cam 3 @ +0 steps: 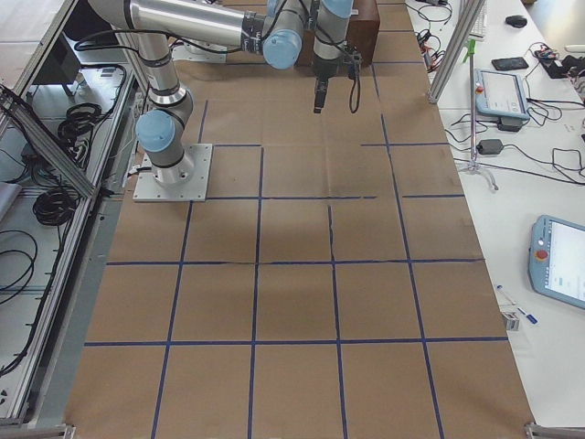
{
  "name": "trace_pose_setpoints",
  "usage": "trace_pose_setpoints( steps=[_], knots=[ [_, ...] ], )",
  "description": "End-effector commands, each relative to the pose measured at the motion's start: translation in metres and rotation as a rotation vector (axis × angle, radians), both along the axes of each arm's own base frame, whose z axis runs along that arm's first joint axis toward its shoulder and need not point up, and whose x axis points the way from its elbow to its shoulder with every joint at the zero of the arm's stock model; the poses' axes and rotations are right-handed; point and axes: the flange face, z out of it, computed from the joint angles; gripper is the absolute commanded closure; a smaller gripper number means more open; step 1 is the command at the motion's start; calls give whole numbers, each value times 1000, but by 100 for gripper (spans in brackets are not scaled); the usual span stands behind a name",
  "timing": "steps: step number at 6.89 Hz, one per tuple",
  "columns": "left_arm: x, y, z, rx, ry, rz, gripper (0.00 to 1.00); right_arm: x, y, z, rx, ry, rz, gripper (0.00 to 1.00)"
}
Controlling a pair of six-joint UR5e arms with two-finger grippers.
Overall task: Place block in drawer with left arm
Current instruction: 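Pull the drawer open away from the box with the left gripper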
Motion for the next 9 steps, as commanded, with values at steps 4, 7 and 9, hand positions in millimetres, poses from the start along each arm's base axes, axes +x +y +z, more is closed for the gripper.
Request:
trace_pose_setpoints(
  steps=[4, 7, 9],
  knots=[
    [30, -7, 16, -16, -95, 13, 1, 0, 0, 0, 1, 0, 0, 0],
    [45, -8, 13, -21, -101, 28, 1, 0, 0, 0, 1, 0, -1, 0],
    [58, -7, 19, -10, -142, 33, 1, 0, 0, 0, -1, 0, 0, 0]
  ],
)
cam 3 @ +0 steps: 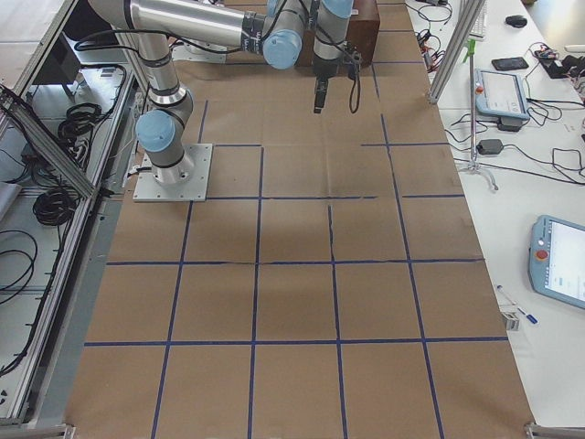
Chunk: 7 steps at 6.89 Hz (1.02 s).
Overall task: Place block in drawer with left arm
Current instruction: 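Pull the drawer open away from the box with the left gripper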
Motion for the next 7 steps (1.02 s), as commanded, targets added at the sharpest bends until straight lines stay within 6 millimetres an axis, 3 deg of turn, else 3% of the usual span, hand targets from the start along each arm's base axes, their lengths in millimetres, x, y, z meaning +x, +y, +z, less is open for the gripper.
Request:
trace_pose_setpoints(
  steps=[1, 3, 7],
  knots=[
    [12, -3, 1, 6, -26, 2, 1, 0, 0, 1, -1, 0, 0, 0],
    [49, 5, 5, -12, -39, 40, 1, 0, 0, 0, 0, 0, 0, 0],
    [62, 7, 16, -7, -91, 18, 1, 0, 0, 0, 0, 0, -1, 0]
  ],
)
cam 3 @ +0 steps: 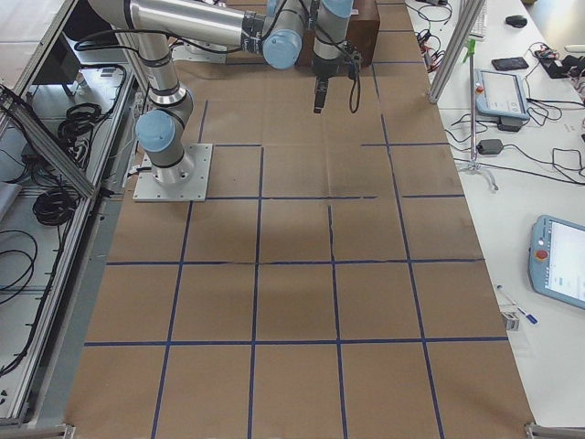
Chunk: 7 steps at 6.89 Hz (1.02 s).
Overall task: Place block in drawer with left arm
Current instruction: 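Pull the drawer open away from the box with the left gripper, then release the handle and move the left gripper over the yellow cube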
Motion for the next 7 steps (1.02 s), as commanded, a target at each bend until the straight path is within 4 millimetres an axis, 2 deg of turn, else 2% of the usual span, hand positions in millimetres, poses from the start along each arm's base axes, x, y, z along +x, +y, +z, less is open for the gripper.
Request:
trace_pose_setpoints(
  steps=[1, 3, 4, 5, 7],
  knots=[
    [7, -3, 16, -9, -39, -1, 1, 0, 0, 0, 0, 0, 1, 0],
    [15, -15, 51, -49, -76, 1, 1, 0, 0, 0, 0, 0, 1, 0],
    [20, -20, 51, -54, -85, 1, 1, 0, 0, -1, 1, 0, 1, 0],
    [34, -31, 40, -36, -114, 2, 1, 0, 0, -1, 1, 0, -1, 0],
    [71, -69, 39, -55, -154, 3, 1, 0, 0, -1, 1, 0, 1, 0]
  ],
)
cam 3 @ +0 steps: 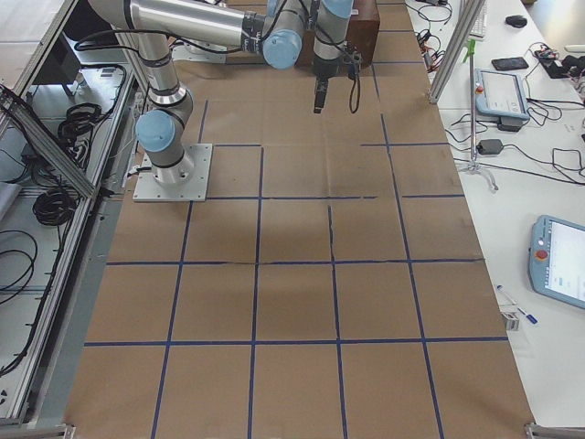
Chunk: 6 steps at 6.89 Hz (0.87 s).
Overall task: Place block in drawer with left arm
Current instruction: 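Release the handle and move the left gripper over the yellow cube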
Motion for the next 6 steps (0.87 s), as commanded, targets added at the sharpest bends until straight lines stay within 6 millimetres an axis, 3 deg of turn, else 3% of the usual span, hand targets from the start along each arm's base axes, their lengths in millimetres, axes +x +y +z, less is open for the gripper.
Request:
trace_pose_setpoints(
  steps=[1, 4, 6],
  knots=[
    [42, -40, -10, 10, -56, 2, 1, 0, 0, 0, 0, 0, -1, 0],
    [79, -72, -52, 17, -55, -10, 1, 0, 0, 1, -2, 0, -1, 0],
    [114, -70, -90, 35, -42, -12, 1, 0, 0, 0, 0, 0, 1, 0]
  ],
)
